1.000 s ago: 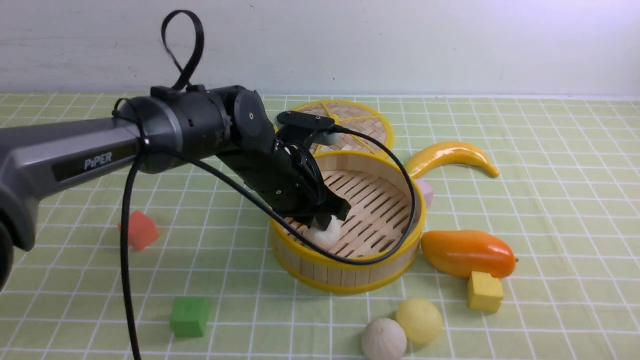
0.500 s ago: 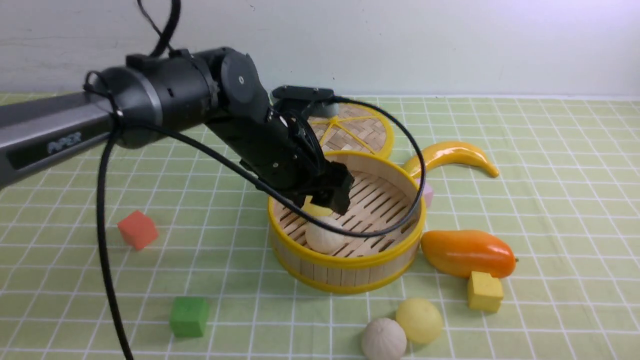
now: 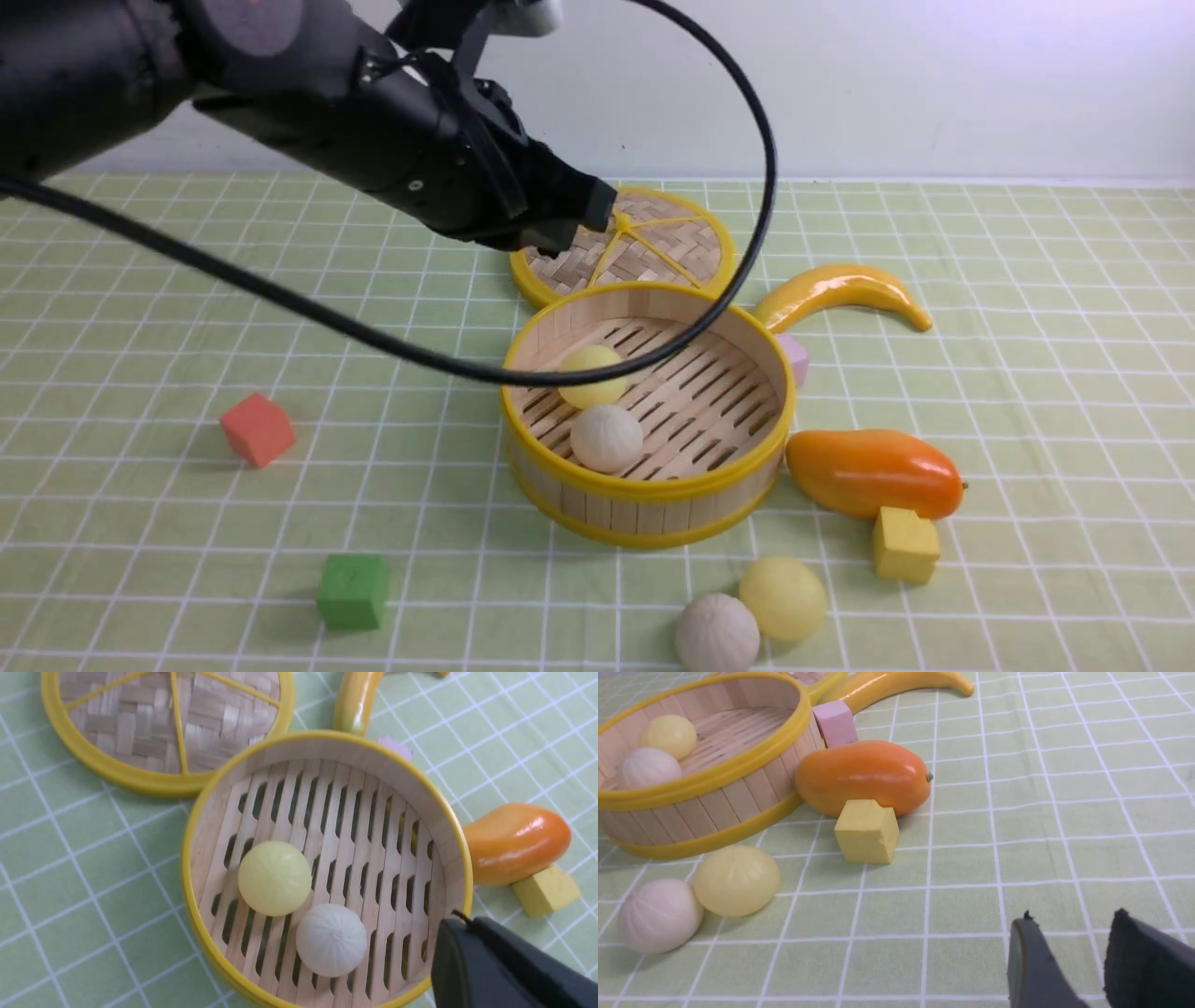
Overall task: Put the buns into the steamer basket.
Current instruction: Use the right arm to grab a steamed stuffed bun
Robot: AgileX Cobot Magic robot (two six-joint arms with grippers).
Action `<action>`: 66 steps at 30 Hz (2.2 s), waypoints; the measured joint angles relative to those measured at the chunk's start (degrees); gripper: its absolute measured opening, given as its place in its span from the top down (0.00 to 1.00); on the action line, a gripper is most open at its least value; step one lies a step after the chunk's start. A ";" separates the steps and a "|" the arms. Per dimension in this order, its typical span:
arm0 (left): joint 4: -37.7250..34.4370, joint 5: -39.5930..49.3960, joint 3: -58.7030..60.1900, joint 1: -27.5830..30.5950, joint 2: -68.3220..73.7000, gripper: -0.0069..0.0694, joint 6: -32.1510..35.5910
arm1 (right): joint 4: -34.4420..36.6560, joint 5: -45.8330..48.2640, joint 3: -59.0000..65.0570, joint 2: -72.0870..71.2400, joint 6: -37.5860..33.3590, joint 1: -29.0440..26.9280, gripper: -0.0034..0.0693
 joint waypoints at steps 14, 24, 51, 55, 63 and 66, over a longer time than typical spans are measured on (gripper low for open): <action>-3.52 -16.46 37.41 0.00 -41.23 0.93 0.00 | 17.46 -15.13 0.58 0.00 8.48 0.00 0.62; -5.18 -18.93 59.95 0.00 -65.93 0.93 -0.04 | 25.02 1.32 -16.24 9.27 5.80 0.00 0.69; -5.35 -20.10 64.12 0.00 -68.71 0.93 -0.04 | 9.06 29.81 -65.31 88.73 -6.39 35.37 0.62; -5.35 -20.10 64.12 0.00 -68.71 0.93 -0.04 | 4.73 28.22 -68.35 93.79 -2.08 36.33 0.43; -5.35 -20.10 64.12 0.00 -68.71 0.93 -0.04 | 3.75 23.97 -68.63 99.59 1.07 36.35 0.45; -5.35 -20.10 64.12 0.00 -68.71 0.93 -0.04 | 3.66 22.42 -68.63 101.05 1.07 36.35 0.48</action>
